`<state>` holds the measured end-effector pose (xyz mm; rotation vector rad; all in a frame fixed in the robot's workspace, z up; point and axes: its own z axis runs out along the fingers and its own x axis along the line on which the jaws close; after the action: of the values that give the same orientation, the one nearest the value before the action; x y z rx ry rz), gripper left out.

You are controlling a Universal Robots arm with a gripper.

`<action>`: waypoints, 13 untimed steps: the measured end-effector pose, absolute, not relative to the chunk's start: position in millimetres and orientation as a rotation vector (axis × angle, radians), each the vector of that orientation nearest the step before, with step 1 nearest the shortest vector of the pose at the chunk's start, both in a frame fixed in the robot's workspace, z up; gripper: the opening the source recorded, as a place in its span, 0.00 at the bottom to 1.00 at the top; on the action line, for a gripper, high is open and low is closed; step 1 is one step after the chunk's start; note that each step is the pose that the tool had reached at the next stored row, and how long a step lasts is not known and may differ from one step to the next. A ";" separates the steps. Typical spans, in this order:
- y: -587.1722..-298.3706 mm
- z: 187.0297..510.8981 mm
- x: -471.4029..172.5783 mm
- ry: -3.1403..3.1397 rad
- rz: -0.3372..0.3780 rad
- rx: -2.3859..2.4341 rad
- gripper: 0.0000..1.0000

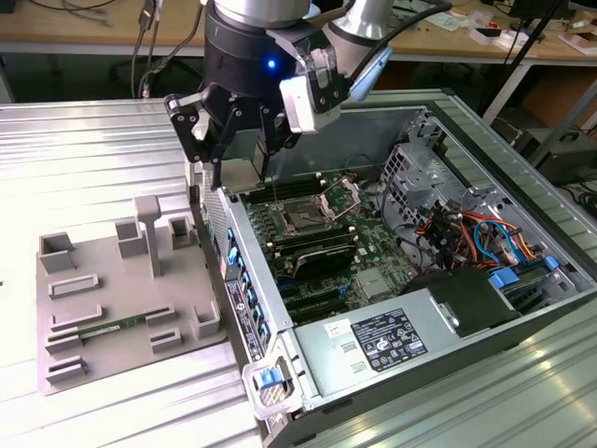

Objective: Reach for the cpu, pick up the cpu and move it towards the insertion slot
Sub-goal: 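Pick up the cpu and move it towards the insertion slot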

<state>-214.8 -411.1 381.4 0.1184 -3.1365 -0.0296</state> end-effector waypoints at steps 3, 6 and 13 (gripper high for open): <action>-411.1 380.4 -209.2 -3.137 -0.030 0.118 0.55; -411.1 379.9 -206.1 -3.137 -0.030 0.118 0.55; -411.1 378.6 -196.2 -3.137 -0.030 0.118 0.55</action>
<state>-196.2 -411.1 378.6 0.1184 -3.1366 -0.0297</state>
